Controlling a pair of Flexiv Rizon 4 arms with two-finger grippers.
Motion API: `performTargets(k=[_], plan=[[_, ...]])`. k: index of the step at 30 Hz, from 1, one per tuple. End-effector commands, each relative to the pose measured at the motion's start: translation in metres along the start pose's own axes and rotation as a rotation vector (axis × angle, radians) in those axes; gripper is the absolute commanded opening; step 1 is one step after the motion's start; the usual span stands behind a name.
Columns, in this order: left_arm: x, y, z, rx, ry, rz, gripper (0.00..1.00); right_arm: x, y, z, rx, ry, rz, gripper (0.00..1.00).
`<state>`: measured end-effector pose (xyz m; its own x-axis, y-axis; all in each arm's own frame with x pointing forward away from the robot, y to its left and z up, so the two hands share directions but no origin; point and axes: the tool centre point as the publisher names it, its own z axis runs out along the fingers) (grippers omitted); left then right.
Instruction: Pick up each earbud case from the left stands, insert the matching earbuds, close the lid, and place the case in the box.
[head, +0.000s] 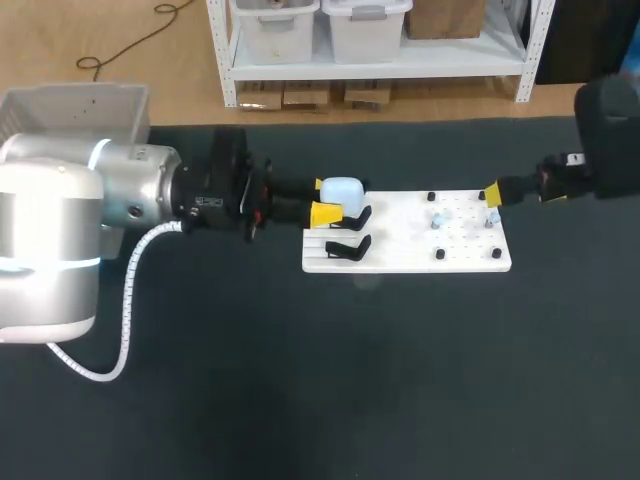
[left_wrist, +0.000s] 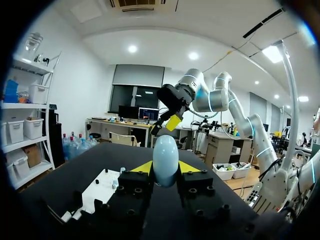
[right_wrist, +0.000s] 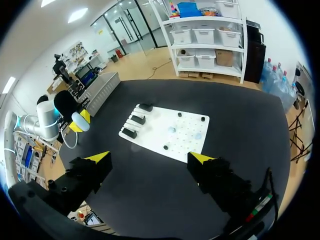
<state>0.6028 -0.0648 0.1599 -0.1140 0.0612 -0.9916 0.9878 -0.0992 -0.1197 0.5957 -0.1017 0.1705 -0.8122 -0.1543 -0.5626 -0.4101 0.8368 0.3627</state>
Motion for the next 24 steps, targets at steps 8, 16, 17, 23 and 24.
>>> performTargets(k=[8,16,17,23,24], plan=[[0.0,0.001,0.0,0.002,0.0,0.001,0.0,0.003,0.043,-0.002,0.036,0.067,0.011,1.0],[0.0,0.001,0.0,0.002,0.0,0.001,0.0,0.0,0.076,0.011,0.015,0.146,0.013,1.0],[0.0,0.001,0.0,0.002,0.0,0.001,0.0,0.001,0.079,0.014,0.013,0.155,0.012,1.0],[0.0,0.001,0.0,0.002,0.0,0.001,0.0,0.002,0.095,0.029,0.002,0.194,-0.009,1.0],[0.0,0.001,0.0,0.002,0.0,0.001,0.0,0.002,0.097,0.032,0.001,0.199,-0.013,1.0]])
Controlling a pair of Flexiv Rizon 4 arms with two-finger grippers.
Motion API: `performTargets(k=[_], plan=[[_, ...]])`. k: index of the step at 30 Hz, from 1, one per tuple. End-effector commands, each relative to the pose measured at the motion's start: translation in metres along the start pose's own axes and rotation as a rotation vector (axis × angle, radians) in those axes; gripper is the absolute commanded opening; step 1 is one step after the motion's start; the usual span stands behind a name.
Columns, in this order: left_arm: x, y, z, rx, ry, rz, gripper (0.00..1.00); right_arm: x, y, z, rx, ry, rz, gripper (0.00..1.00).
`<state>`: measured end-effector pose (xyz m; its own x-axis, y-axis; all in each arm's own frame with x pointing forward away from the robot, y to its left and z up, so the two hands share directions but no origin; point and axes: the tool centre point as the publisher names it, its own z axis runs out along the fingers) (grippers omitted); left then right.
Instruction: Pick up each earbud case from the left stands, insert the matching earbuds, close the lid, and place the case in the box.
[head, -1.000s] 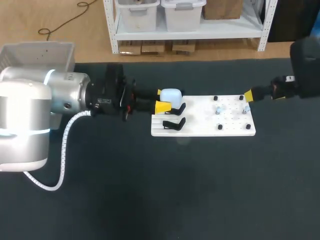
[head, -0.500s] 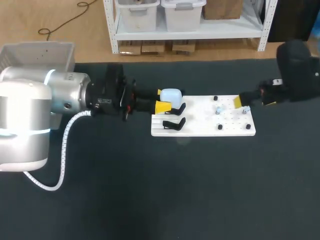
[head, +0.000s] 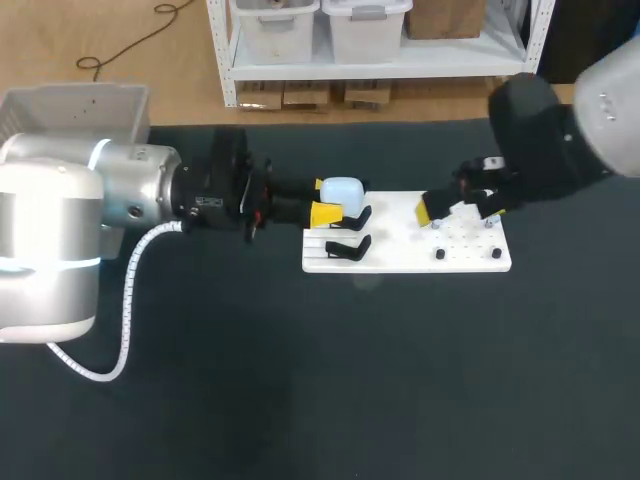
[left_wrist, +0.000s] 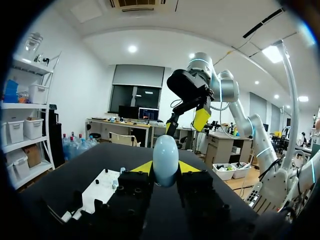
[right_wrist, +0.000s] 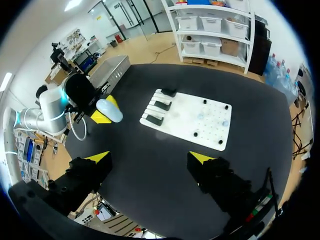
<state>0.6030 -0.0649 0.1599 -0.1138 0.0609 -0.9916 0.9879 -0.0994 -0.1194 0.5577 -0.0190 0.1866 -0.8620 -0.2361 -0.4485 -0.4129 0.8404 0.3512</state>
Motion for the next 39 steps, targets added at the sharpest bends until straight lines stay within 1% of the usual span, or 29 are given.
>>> performTargets(k=[1,16,30,39], plan=[[0.0,0.001,0.0,0.002,0.0,0.0,0.0,-0.01,0.009,0.018,-0.011,0.057,-0.013,1.0],[0.0,0.001,0.0,0.002,0.0,0.0,0.0,-0.025,0.037,0.034,-0.035,0.079,-0.069,1.0],[0.0,0.001,0.0,0.002,0.0,0.0,0.0,-0.036,0.045,0.051,-0.063,0.09,-0.084,1.0],[0.0,0.001,0.0,0.002,0.0,0.0,0.0,-0.042,0.043,0.058,-0.068,0.101,-0.082,1.0]])
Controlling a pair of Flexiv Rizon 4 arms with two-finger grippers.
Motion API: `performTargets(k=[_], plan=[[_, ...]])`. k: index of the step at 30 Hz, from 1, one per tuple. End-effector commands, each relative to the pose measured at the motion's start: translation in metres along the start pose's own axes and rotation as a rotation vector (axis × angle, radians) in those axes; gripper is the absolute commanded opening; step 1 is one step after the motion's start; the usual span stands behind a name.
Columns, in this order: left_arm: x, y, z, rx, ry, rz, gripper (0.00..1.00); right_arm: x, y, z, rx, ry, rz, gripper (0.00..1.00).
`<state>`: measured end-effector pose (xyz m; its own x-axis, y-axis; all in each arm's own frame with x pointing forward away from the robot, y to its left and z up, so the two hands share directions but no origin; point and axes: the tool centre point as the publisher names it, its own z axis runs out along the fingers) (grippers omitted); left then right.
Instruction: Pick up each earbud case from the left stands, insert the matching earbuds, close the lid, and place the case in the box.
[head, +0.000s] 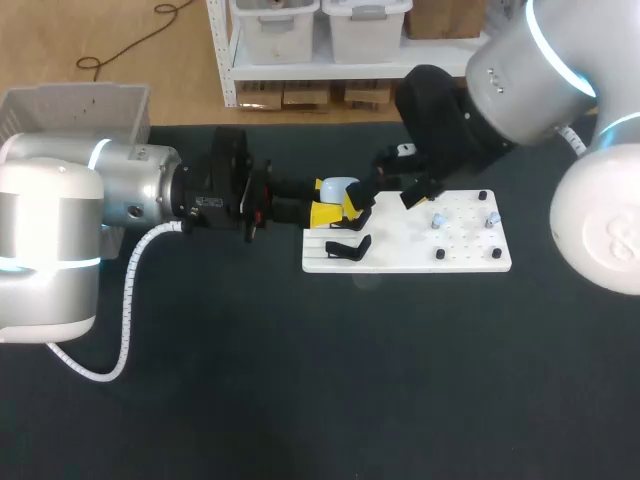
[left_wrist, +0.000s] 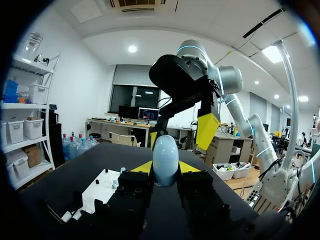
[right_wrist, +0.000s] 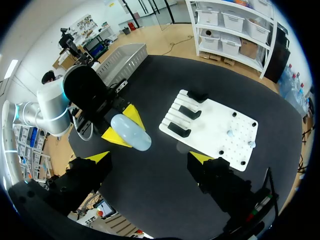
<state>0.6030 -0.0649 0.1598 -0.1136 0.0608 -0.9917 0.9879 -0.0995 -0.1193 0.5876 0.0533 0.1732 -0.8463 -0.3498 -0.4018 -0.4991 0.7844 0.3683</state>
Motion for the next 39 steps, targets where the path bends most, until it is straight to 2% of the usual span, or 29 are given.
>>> performTargets(k=[1,25,36,39], plan=[[0.0,0.001,0.0,0.002,0.0,0.0,0.0,-0.006,-0.002,0.004,-0.006,0.009,0.003,1.0],[0.0,0.001,0.0,0.002,0.0,0.0,0.0,-0.016,-0.014,0.007,-0.001,0.005,0.03,1.0],[0.0,0.001,0.0,0.002,0.0,0.0,0.0,-0.022,-0.015,-0.004,0.002,-0.043,0.021,1.0],[-0.002,0.0,0.0,0.001,-0.004,0.009,0.0,-0.023,-0.016,-0.012,0.014,-0.093,-0.002,1.0]])
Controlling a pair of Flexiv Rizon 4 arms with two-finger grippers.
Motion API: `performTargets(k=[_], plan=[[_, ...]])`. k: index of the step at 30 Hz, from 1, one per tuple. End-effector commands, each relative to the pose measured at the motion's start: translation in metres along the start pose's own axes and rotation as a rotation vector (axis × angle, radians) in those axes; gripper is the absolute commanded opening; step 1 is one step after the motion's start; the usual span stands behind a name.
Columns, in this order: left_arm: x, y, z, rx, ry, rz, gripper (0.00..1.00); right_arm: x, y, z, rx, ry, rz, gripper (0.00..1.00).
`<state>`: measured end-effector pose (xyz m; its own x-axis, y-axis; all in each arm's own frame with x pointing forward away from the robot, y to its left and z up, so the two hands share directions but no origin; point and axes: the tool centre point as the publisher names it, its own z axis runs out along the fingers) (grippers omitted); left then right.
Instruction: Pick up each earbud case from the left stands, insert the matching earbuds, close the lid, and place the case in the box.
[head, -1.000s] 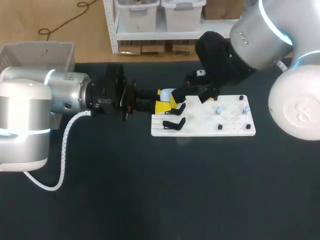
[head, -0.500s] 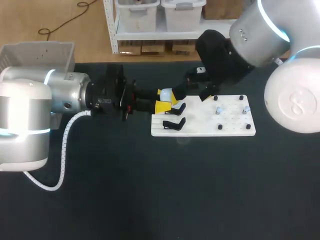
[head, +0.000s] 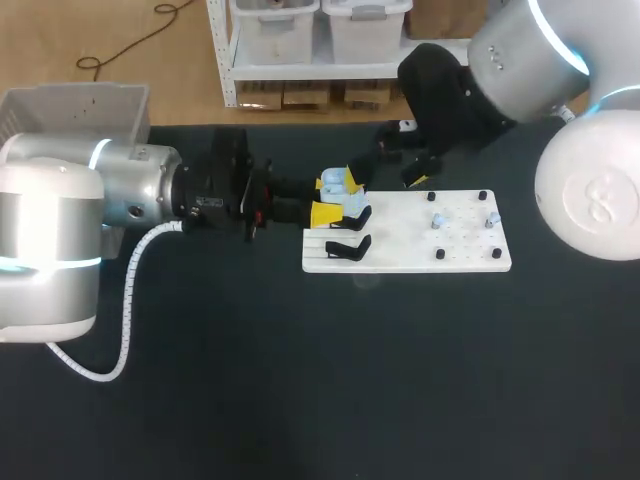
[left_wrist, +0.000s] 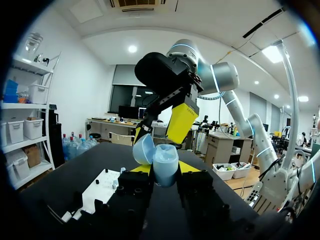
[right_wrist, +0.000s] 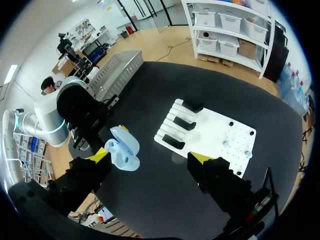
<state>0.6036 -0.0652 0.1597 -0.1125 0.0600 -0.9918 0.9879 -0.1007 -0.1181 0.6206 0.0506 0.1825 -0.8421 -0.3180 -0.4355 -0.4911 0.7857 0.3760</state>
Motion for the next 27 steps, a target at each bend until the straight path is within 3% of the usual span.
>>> performTargets(k=[1,7,13,27], plan=[[-0.002,0.0,-0.001,0.0,-0.005,0.012,0.0,0.007,-0.003,-0.012,0.028,-0.066,-0.018,1.0],[-0.005,-0.002,-0.002,-0.008,-0.002,0.045,0.0,0.005,-0.016,-0.036,0.128,-0.127,-0.081,1.0],[-0.006,-0.002,-0.003,-0.013,-0.006,0.063,0.0,0.014,-0.048,-0.047,0.279,-0.066,-0.088,1.0],[-0.007,-0.004,-0.003,0.009,-0.002,0.097,0.0,0.032,-0.108,-0.042,0.442,0.064,-0.091,1.0]])
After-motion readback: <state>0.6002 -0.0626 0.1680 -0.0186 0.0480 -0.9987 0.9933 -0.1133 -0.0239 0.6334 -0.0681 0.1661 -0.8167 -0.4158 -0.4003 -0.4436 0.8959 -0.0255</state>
